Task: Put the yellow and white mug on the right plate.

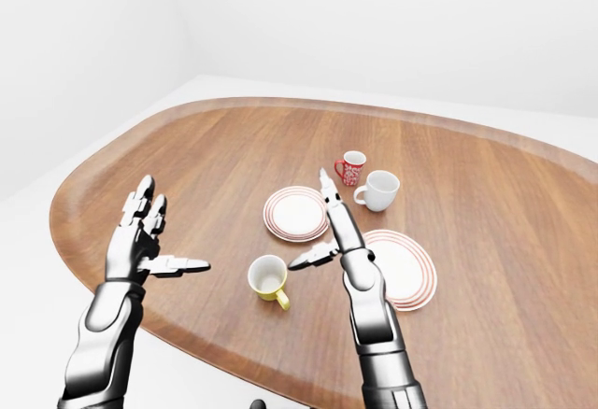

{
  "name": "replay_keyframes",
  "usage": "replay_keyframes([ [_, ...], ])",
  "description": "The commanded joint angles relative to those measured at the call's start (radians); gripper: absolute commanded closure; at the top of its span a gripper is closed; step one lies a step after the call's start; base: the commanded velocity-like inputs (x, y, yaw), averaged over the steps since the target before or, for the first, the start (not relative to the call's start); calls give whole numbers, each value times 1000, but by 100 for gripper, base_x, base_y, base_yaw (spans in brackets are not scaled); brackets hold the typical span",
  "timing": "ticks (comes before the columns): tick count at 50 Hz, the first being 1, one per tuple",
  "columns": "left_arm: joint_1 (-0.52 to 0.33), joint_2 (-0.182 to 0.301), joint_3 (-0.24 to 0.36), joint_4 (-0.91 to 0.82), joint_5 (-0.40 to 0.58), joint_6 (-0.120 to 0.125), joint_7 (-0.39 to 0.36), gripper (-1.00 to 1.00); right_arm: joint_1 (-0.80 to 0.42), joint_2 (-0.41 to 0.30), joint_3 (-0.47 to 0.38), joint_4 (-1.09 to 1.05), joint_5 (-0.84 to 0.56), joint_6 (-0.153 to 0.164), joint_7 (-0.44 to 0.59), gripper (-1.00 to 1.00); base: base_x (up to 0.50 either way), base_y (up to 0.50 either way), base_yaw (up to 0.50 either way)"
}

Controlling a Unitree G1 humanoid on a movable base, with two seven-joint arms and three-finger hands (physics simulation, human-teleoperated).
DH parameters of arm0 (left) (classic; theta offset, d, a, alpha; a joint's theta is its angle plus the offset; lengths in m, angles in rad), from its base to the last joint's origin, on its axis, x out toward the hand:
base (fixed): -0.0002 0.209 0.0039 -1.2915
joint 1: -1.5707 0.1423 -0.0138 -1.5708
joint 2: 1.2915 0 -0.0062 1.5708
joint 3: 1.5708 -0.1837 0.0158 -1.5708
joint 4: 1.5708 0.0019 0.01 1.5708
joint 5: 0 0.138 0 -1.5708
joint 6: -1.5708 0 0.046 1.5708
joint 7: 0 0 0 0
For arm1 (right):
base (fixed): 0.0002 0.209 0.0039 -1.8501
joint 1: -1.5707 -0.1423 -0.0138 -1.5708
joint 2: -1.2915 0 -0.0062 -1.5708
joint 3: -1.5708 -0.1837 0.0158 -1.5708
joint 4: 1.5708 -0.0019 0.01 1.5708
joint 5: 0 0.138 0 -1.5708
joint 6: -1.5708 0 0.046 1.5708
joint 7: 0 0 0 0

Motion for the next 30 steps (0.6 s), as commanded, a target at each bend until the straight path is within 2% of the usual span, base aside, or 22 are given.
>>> replay_keyframes([
  [1, -12, 9, 14, 18, -2, 0, -4, -100, -80, 3, 19, 86, -54, 0, 39, -100, 0, 0, 0],
  [22, -24, 21, 28, 58, -7, 0, -6, -100, -69, 32, 66, 107, -104, 0, 120, -100, 0, 0, 0],
  [30, -21, 22, 31, 49, -10, 0, -7, -100, -71, 40, 75, 153, -122, 0, 118, -100, 0, 0, 0],
])
